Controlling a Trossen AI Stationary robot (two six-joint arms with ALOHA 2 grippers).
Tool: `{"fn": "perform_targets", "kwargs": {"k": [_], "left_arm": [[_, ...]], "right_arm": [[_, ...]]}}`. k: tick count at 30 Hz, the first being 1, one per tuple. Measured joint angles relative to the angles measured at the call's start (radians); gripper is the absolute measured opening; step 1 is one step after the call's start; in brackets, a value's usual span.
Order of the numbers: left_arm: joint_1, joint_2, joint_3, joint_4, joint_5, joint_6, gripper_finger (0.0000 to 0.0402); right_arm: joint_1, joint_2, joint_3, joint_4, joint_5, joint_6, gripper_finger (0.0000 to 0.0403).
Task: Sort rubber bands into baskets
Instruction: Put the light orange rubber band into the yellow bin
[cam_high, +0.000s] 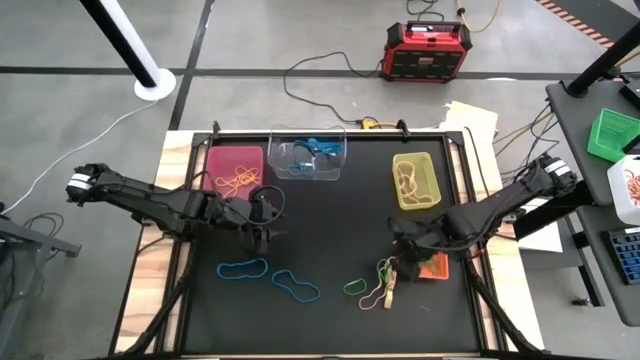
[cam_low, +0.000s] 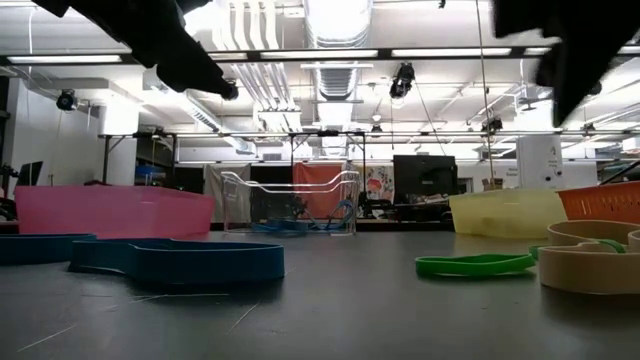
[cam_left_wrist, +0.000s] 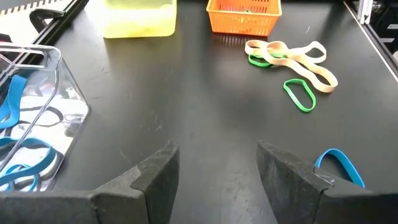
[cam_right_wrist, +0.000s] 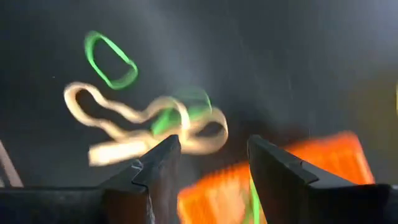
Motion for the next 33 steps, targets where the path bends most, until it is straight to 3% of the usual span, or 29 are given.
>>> {"fn": "perform_targets", "kwargs": {"k": [5, 13, 17, 22, 28, 33], "left_arm": [[0.0, 0.0, 0.0, 0.003, 0.001, 0.0, 0.0196], [0.0, 0.0, 0.0, 0.003, 0.001, 0.004, 0.0196], [0.0, 0.0, 0.0, 0.003, 0.001, 0.004, 0.0196], [0.0, 0.0, 0.0, 0.003, 0.001, 0.01, 0.0196], [0.0, 0.0, 0.0, 0.003, 0.001, 0.019, 0.0196], [0.0, 0.0, 0.0, 0.004, 0.001, 0.026, 0.0196]], "right_arm": [[-0.006, 0.154, 0.033, 0.123, 0.034, -0.226, 0.0166], [-0.005, 0.41, 0.123, 0.11, -0.097, -0.26, 0.0156], [-0.004, 0.482, 0.16, 0.068, -0.112, -0.267, 0.0156], [-0.005, 0.519, 0.165, 0.054, -0.102, -0.28, 0.0125], [-0.005, 0.485, 0.165, 0.053, -0.1, -0.285, 0.0021], [-0.009, 0.384, 0.182, 0.027, -0.037, -0.287, 0.001]]}}
